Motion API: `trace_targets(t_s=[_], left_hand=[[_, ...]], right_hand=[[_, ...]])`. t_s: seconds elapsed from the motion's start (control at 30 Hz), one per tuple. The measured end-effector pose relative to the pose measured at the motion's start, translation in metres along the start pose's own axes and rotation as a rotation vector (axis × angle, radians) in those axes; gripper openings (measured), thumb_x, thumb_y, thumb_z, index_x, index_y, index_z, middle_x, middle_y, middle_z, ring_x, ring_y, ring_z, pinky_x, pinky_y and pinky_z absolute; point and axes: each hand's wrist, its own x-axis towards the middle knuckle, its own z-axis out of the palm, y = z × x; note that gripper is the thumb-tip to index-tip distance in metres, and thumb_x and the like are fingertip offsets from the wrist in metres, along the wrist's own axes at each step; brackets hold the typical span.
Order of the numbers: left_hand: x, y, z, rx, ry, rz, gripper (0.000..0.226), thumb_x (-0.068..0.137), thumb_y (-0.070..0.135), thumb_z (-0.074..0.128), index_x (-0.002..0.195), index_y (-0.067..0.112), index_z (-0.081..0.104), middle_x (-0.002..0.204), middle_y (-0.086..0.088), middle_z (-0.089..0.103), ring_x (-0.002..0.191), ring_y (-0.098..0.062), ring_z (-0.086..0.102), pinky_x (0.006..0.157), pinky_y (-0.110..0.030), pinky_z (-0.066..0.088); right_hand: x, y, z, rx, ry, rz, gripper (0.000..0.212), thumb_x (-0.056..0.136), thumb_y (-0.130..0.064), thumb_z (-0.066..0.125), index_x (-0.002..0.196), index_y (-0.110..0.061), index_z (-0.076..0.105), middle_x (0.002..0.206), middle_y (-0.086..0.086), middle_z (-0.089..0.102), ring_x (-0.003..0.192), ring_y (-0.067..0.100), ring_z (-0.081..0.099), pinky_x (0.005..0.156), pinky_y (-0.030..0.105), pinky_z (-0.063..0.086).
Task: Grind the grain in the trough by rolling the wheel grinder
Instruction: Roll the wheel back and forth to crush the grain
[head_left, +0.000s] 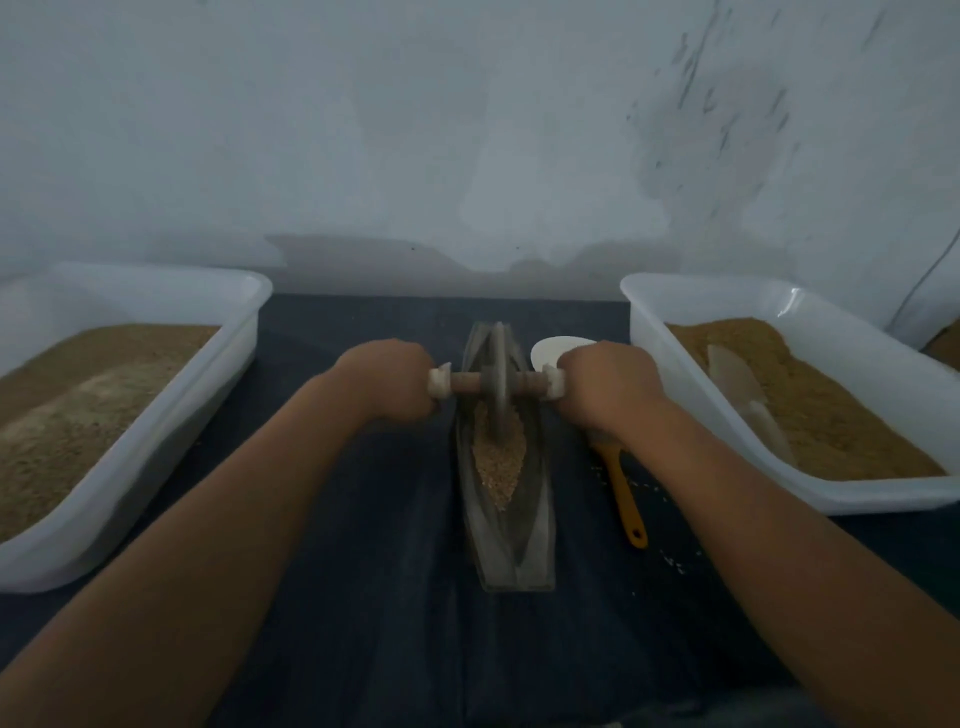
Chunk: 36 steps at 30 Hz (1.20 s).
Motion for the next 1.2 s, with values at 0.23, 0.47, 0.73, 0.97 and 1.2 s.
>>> trace_targets(t_s=[0.23, 0.47, 0.73, 0.97, 1.2], left_hand=[[-0.058, 0.004, 0.021, 0.018, -0.081, 0.08, 0.038, 0.078, 0.059, 0.055, 0.067, 0.023, 0.06, 0.065, 0.009, 0.06, 0.062, -0.009, 0.059, 0.058, -0.028, 0.048], [-0.002, 0.012, 0.01, 0.022, 0.129, -0.161, 0.028, 0.083, 0.048, 0.061, 0.073, 0.022, 0.058, 0.074, 0.004, 0.06, 0.068, -0.021, 0.06, 0.066, -0.034, 0.053], [-0.042, 0.016, 0.002, 0.13, -0.123, 0.069, 0.02, 0.077, 0.037, 0.064, 0.068, 0.021, 0.057, 0.066, 0.006, 0.058, 0.061, -0.013, 0.059, 0.052, -0.025, 0.044], [-0.012, 0.023, -0.005, 0.169, 0.09, -0.044, 0.021, 0.079, 0.042, 0.063, 0.072, 0.024, 0.056, 0.07, 0.007, 0.056, 0.064, -0.019, 0.057, 0.063, -0.033, 0.048], [-0.02, 0.022, -0.001, 0.081, 0.032, -0.054, 0.02, 0.08, 0.039, 0.061, 0.071, 0.024, 0.053, 0.072, 0.007, 0.056, 0.07, -0.022, 0.059, 0.066, -0.035, 0.053]], right_hand=[[-0.06, 0.021, 0.012, 0.064, -0.224, -0.137, 0.026, 0.088, -0.052, 0.061, 0.07, -0.033, 0.061, 0.068, -0.011, 0.061, 0.061, 0.002, 0.057, 0.055, 0.025, 0.043], [0.005, -0.006, -0.007, 0.015, 0.046, -0.026, 0.024, 0.086, -0.04, 0.065, 0.068, -0.026, 0.057, 0.07, -0.005, 0.06, 0.061, 0.014, 0.053, 0.06, 0.033, 0.047], [-0.049, 0.011, -0.001, 0.138, -0.373, -0.062, 0.025, 0.08, -0.055, 0.064, 0.071, -0.032, 0.066, 0.066, -0.01, 0.065, 0.06, 0.004, 0.061, 0.053, 0.026, 0.045], [-0.029, -0.002, 0.003, 0.091, -0.058, -0.007, 0.022, 0.091, -0.047, 0.061, 0.078, -0.03, 0.063, 0.072, -0.009, 0.058, 0.067, 0.012, 0.059, 0.054, 0.03, 0.039], [-0.016, -0.004, -0.005, 0.112, -0.049, -0.035, 0.027, 0.096, -0.042, 0.056, 0.074, -0.027, 0.062, 0.074, -0.006, 0.064, 0.069, 0.015, 0.06, 0.063, 0.035, 0.052]])
